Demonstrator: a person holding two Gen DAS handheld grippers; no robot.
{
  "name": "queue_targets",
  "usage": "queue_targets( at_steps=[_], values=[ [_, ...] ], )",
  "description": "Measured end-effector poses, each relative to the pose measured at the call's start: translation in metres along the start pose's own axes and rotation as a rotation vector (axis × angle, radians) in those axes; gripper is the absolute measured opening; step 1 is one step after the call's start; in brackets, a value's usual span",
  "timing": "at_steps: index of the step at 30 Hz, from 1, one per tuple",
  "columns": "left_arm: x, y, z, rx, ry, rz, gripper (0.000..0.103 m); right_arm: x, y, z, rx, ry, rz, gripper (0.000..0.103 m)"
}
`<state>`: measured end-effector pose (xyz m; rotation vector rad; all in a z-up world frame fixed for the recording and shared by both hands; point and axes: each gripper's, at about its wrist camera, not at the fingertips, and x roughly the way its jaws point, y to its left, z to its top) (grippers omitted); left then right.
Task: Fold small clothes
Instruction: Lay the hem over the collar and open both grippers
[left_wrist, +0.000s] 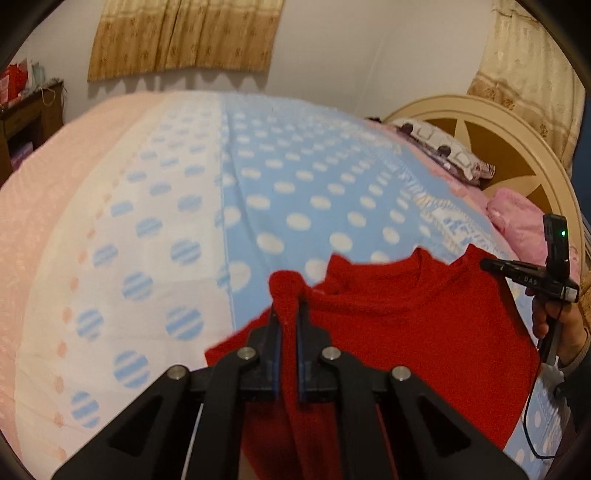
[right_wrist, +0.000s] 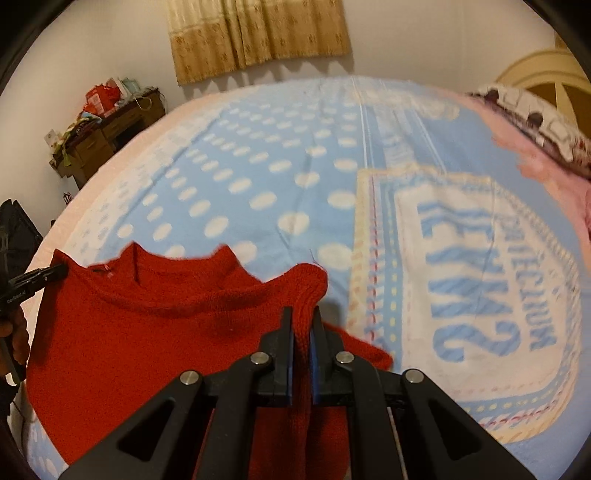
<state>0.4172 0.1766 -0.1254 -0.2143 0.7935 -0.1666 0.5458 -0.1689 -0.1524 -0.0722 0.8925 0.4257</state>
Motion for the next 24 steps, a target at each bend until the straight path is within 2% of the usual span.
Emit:
queue_targets(
  at_steps=[3,6,8,10,12,14,18,20,21,22,23,24],
  values=[
    [0.004,0.003,0.006,-0.009,-0.007,0.006,0.006,-0.003,0.0,0.007,-0.001,-0.027,-0.021,0.006],
    [0.019,0.013,0.004,-0.057,0.017,0.01,0.006,0.008,-0.006,0.009,0.027,-0.01,-0.051,0.006],
    [0.032,0.017,-0.003,-0.07,0.063,0.019,0.006,0.021,-0.01,0.006,0.048,0.031,-0.031,0.006],
    [0.045,0.02,-0.013,-0.072,0.096,0.058,0.015,0.035,-0.011,-0.001,0.037,0.105,-0.02,0.006],
    [0.043,0.022,-0.017,-0.092,0.086,0.058,0.016,0.036,-0.012,-0.005,0.022,0.097,-0.034,0.007],
    [0.033,0.023,-0.017,-0.115,0.069,0.052,0.026,0.032,-0.013,-0.004,0.013,0.103,-0.035,0.008],
    [0.0,0.016,-0.019,-0.102,0.017,0.071,0.039,0.011,-0.008,-0.006,-0.045,0.076,-0.101,0.011],
    [-0.022,0.002,-0.025,-0.062,-0.019,0.079,0.063,-0.01,-0.001,-0.008,-0.053,0.044,-0.097,0.012],
    [-0.03,-0.004,-0.029,-0.048,-0.032,0.074,0.069,-0.019,0.001,-0.009,-0.049,0.028,-0.088,0.012],
    [-0.039,-0.013,-0.036,-0.03,-0.042,0.071,0.079,-0.029,0.004,-0.012,-0.047,0.016,-0.074,0.014],
    [-0.043,-0.02,-0.041,-0.016,-0.041,0.063,0.084,-0.039,0.009,-0.016,-0.047,0.009,-0.051,0.018],
    [-0.047,-0.029,-0.05,0.006,-0.032,0.048,0.084,-0.048,0.016,-0.022,-0.046,0.006,-0.01,0.038]
  ],
)
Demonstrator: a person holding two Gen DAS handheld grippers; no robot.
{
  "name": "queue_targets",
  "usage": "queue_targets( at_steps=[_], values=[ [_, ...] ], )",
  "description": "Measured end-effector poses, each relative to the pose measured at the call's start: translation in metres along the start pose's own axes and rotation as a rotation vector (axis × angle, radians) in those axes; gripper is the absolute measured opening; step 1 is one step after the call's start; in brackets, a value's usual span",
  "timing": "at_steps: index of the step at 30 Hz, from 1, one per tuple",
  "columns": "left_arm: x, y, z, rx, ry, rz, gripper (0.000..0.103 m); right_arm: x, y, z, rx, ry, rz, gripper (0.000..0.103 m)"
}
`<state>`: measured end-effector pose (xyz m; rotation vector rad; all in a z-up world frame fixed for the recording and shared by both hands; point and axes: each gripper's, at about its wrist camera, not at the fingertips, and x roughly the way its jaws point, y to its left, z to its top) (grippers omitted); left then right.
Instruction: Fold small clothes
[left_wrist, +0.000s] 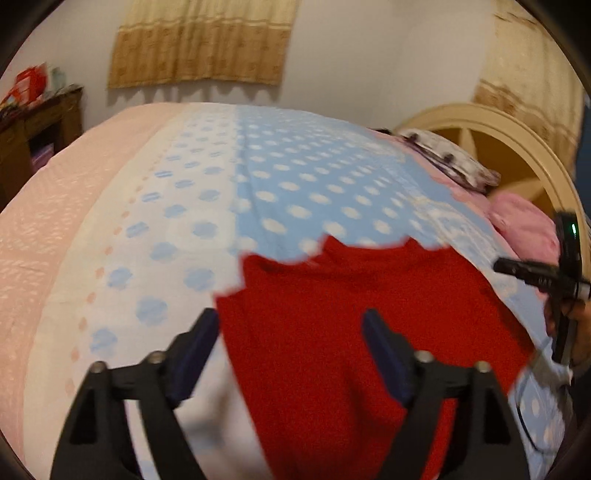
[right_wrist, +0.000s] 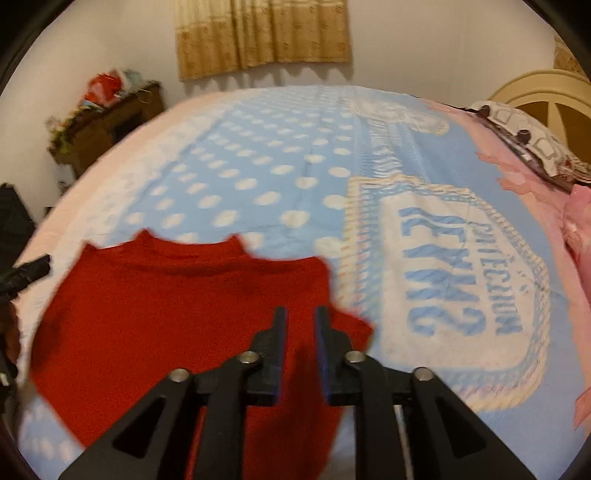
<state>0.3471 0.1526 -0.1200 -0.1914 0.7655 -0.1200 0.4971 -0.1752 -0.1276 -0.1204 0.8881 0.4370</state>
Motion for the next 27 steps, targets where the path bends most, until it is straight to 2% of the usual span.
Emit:
queue_targets(
  at_steps=[1,2,4,7,9,13,15,17,22,24,27],
  values=[
    [-0.004,-0.011,-0.011,0.028,0.012,0.002,0.084,-0.006,0.008,-0.007,-0.001,0.0,0.048,0.069],
    [-0.004,-0.017,-0.018,0.046,0.02,0.008,0.084,-0.013,0.016,-0.018,-0.008,-0.005,0.102,0.076],
    [-0.003,-0.035,-0.04,0.125,0.058,0.019,0.084,-0.022,0.033,-0.037,-0.039,-0.003,0.155,0.076],
    [-0.001,-0.048,-0.059,0.204,0.09,0.092,0.084,-0.029,0.058,-0.064,-0.124,0.023,0.096,0.076],
    [0.001,-0.05,-0.066,0.233,0.107,0.131,0.084,-0.034,0.071,-0.079,-0.164,0.037,0.105,0.076],
    [0.0,-0.033,-0.068,0.135,0.134,0.132,0.096,-0.023,0.066,-0.102,-0.106,0.14,0.089,0.076],
    [-0.001,-0.028,-0.074,0.094,0.144,0.104,0.096,-0.02,0.072,-0.114,-0.161,0.126,0.051,0.076],
    [0.003,-0.024,-0.078,0.059,0.178,0.082,0.102,-0.023,0.081,-0.116,-0.194,0.126,0.006,0.076],
    [0.005,-0.023,-0.083,0.033,0.196,0.072,0.103,-0.034,0.082,-0.112,-0.186,0.087,-0.065,0.076],
    [0.004,-0.024,-0.085,0.038,0.194,0.074,0.103,-0.023,0.07,-0.119,-0.133,0.131,-0.046,0.076],
    [0.004,-0.023,-0.086,0.039,0.189,0.075,0.103,-0.027,0.072,-0.128,-0.151,0.116,-0.051,0.077]
  ],
)
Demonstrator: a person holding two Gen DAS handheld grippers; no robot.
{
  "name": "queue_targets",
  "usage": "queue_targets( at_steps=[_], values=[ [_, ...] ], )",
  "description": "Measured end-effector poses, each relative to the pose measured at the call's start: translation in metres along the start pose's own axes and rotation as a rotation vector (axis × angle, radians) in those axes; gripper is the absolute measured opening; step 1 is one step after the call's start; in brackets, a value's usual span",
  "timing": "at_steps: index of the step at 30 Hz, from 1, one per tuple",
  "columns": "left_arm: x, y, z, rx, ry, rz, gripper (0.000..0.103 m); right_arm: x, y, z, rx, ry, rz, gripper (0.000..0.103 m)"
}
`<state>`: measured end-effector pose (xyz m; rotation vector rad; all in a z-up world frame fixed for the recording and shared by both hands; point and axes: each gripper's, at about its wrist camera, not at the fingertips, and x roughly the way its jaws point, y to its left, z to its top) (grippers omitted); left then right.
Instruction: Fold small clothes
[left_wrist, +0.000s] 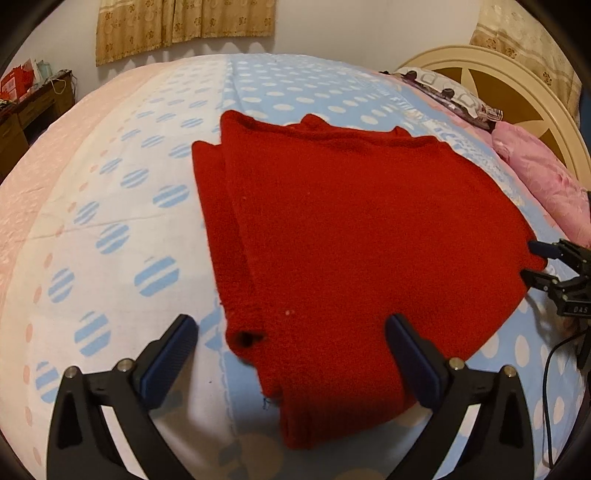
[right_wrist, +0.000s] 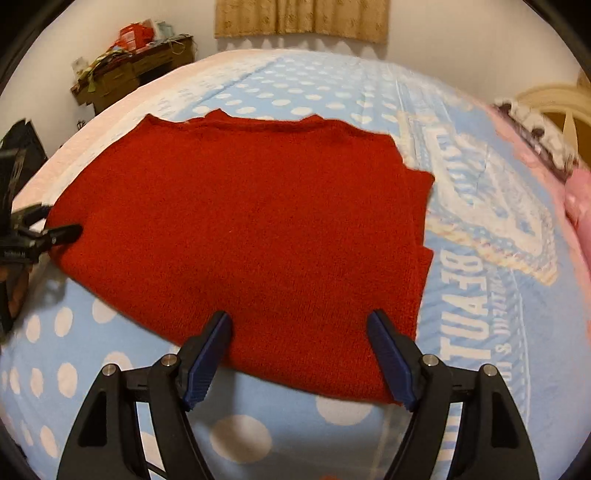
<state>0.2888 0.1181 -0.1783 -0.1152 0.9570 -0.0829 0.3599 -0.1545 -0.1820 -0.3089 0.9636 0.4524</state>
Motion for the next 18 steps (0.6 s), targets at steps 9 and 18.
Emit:
queue_targets(
  at_steps=[9,18],
  values=[
    [0.0,0.002,0.0,-0.005,-0.002,-0.006,0.103,-0.02,0.042,0.04,-0.073,-0.058,0.019,0.077],
    [-0.001,0.003,-0.001,-0.005,-0.009,-0.009,0.103,0.028,0.077,0.034,-0.057,-0.037,0.133,0.081]
  ],
)
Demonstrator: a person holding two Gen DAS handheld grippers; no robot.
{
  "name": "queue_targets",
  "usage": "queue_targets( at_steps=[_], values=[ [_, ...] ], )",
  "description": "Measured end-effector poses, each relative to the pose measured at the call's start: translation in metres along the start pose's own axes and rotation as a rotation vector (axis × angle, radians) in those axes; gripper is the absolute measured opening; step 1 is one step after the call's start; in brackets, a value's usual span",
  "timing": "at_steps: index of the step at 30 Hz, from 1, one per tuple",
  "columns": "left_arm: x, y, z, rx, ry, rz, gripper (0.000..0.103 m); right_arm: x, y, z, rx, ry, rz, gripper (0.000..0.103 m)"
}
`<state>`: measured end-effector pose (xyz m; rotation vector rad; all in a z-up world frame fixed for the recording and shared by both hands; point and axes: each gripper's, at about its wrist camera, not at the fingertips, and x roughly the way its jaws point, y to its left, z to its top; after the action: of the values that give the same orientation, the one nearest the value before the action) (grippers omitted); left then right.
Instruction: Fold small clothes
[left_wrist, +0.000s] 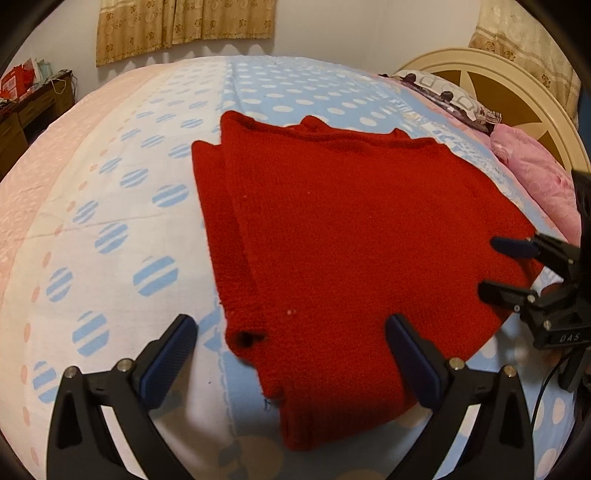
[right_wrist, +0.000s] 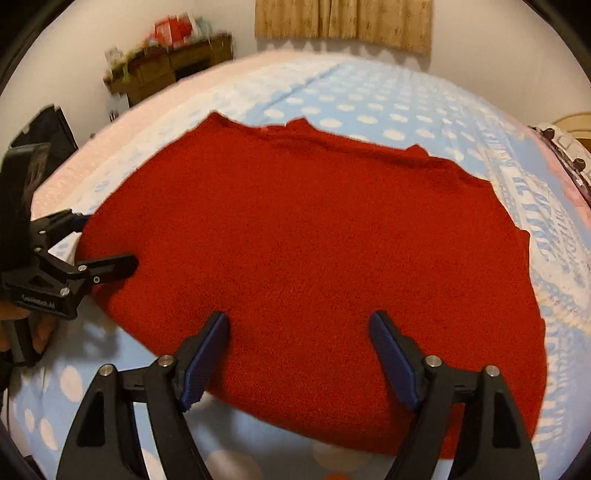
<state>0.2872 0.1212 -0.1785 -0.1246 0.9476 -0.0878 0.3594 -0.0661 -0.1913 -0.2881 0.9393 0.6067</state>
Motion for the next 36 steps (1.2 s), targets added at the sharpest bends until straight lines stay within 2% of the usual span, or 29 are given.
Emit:
queue_targets(
  at_steps=[3,6,16,19,21,23,26,30,34,36],
  values=[
    [0.0,0.0,-0.001,-0.002,0.002,-0.001,0.103,0.0,-0.004,-0.004,0.02,-0.004,0.023,0.082],
    [0.0,0.0,-0.001,-0.002,0.001,-0.001,0.103,0.003,0.005,-0.003,-0.018,0.005,-0.003,0.086],
    [-0.008,0.004,0.003,-0.015,0.001,-0.001,0.103,-0.015,0.013,-0.007,-0.051,-0.041,-0.087,0.086],
    [-0.013,0.011,0.003,-0.035,-0.005,-0.009,0.103,-0.024,0.019,-0.008,-0.077,-0.066,-0.077,0.086],
    [-0.011,0.015,0.002,-0.039,0.02,-0.01,0.103,-0.017,0.021,-0.009,-0.093,-0.027,-0.086,0.086],
    [-0.019,0.02,0.001,-0.04,0.005,-0.01,0.103,-0.013,0.02,-0.01,-0.089,-0.005,-0.084,0.086],
    [-0.034,0.029,0.004,-0.033,-0.027,0.002,0.103,-0.024,0.025,-0.008,-0.104,-0.043,-0.101,0.086],
    [-0.047,0.059,0.017,-0.098,-0.067,0.027,0.103,-0.036,0.053,-0.004,-0.178,-0.083,-0.036,0.086],
    [-0.042,0.082,0.026,-0.15,-0.072,0.039,0.103,-0.039,0.105,0.001,-0.365,-0.114,-0.027,0.086],
    [-0.035,0.09,0.029,-0.187,-0.059,0.017,0.103,-0.038,0.124,0.004,-0.423,-0.128,-0.02,0.086]
  ],
)
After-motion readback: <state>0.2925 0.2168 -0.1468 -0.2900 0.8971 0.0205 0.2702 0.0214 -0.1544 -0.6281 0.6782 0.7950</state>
